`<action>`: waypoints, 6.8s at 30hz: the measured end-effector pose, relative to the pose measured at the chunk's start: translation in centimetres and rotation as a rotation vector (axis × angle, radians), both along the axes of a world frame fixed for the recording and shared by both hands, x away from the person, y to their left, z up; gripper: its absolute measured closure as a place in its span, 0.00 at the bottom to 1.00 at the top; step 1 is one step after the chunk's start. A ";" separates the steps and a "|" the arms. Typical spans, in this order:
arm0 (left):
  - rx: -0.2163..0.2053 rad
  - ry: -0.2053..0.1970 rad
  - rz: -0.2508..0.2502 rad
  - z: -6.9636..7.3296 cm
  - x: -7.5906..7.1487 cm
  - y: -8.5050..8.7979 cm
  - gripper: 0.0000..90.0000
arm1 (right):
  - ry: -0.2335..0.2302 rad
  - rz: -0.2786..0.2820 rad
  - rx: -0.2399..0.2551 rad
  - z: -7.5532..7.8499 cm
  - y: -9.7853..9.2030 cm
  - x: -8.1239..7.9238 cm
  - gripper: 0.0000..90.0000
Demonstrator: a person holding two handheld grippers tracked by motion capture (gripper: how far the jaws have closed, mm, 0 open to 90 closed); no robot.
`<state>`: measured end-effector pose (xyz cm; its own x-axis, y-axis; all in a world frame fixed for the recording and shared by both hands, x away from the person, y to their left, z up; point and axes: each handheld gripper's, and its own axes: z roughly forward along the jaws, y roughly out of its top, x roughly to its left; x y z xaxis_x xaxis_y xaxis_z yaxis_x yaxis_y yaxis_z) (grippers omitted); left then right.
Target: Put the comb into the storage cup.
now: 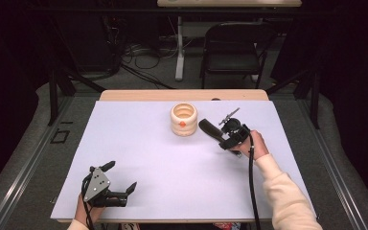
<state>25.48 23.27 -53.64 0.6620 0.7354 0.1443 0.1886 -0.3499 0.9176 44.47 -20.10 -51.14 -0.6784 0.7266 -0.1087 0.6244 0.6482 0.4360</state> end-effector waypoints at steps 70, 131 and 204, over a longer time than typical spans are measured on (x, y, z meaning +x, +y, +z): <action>-0.003 -0.001 -0.002 0.0 0.0 0.0 0.00 | 0.006 -0.069 0.181 0.2 -1.5 0.8 0.80; -0.014 0.006 -0.006 0.0 0.2 0.0 0.00 | -0.196 -0.034 0.359 1.3 -1.1 -0.7 0.80; -0.028 -0.002 -0.010 0.1 0.6 -0.2 0.00 | -0.328 0.055 0.443 3.7 1.9 -1.2 0.80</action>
<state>26.08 23.04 -53.57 0.6693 0.7324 0.1249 0.1837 -0.3259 0.9274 43.30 -18.23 -47.43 -0.6988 0.7152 -0.0131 0.3799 0.3866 0.8404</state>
